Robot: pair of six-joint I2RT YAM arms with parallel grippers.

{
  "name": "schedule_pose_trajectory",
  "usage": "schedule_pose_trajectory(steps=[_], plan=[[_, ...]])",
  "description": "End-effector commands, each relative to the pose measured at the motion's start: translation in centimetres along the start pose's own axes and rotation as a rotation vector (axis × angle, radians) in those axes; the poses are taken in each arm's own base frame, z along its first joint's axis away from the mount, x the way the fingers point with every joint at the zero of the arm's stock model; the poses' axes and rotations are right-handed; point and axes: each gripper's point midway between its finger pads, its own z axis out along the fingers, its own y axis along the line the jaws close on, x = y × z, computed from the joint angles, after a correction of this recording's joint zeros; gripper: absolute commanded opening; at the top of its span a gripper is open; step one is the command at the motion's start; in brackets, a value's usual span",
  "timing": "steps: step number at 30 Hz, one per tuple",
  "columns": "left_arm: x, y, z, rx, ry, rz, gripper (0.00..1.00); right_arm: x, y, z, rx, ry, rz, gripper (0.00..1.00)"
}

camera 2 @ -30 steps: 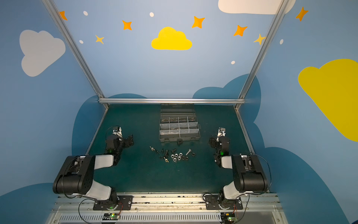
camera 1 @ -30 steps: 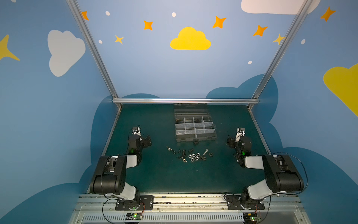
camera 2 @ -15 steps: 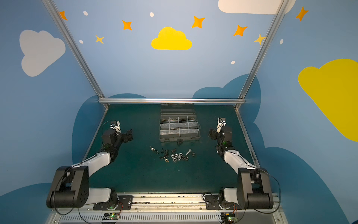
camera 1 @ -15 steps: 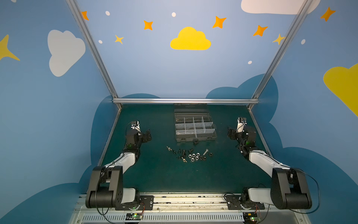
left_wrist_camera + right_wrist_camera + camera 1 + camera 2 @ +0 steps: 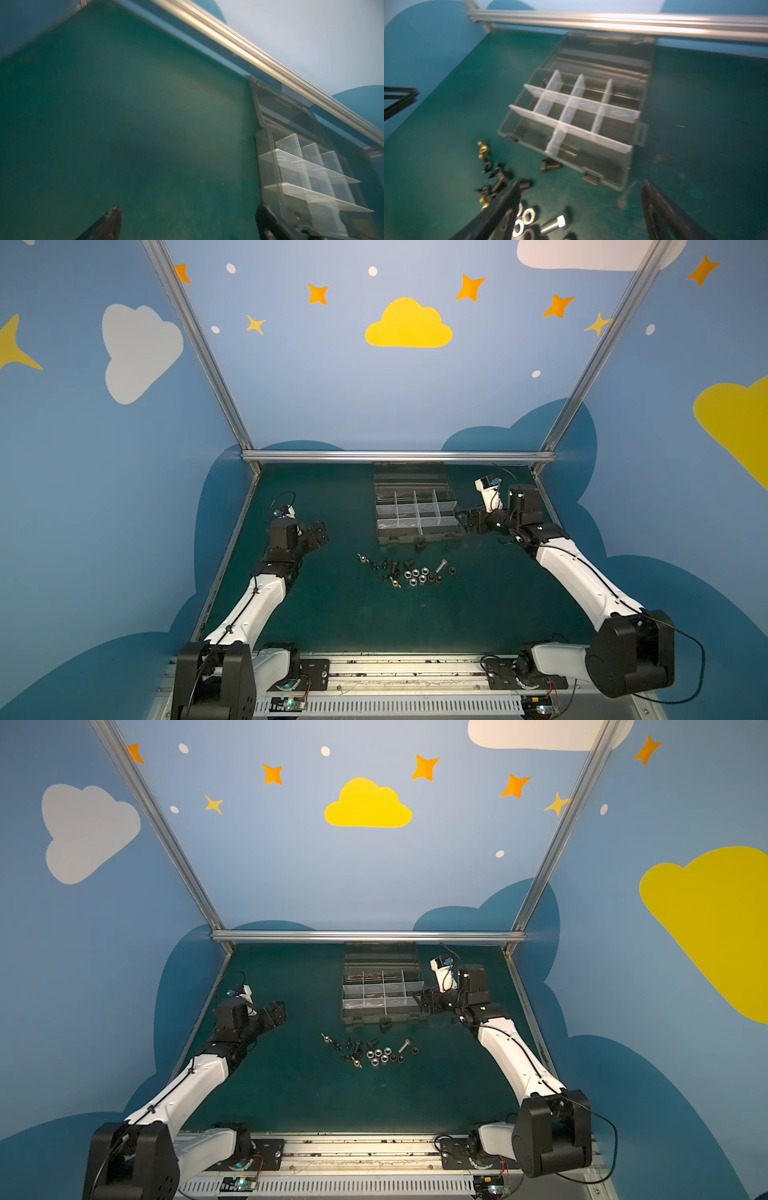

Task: Sort the screws and nuts into containers
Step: Pick up the nut from the center of the table.

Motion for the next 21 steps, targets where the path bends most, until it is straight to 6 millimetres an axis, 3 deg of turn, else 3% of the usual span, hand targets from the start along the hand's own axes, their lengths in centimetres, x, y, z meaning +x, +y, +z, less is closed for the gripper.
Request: schedule_pose_trajectory(steps=[1,12,16,21], plan=[[1.6,-0.5,-0.7,0.025,0.070,-0.098,1.00,1.5,3.6,0.5,-0.132,0.108,0.000,0.88],[4.0,-2.4,-2.3,0.135,0.194,-0.251,1.00,2.0,14.6,4.3,-0.336,0.226,-0.204,0.88],[4.5,-3.0,-2.4,0.164,0.231,-0.291,1.00,3.3,18.3,6.8,-0.366,0.273,-0.285,0.88],[5.0,-2.6,-2.0,0.172,0.268,-0.327,1.00,5.7,21.2,10.7,-0.357,0.369,-0.365,0.86]])
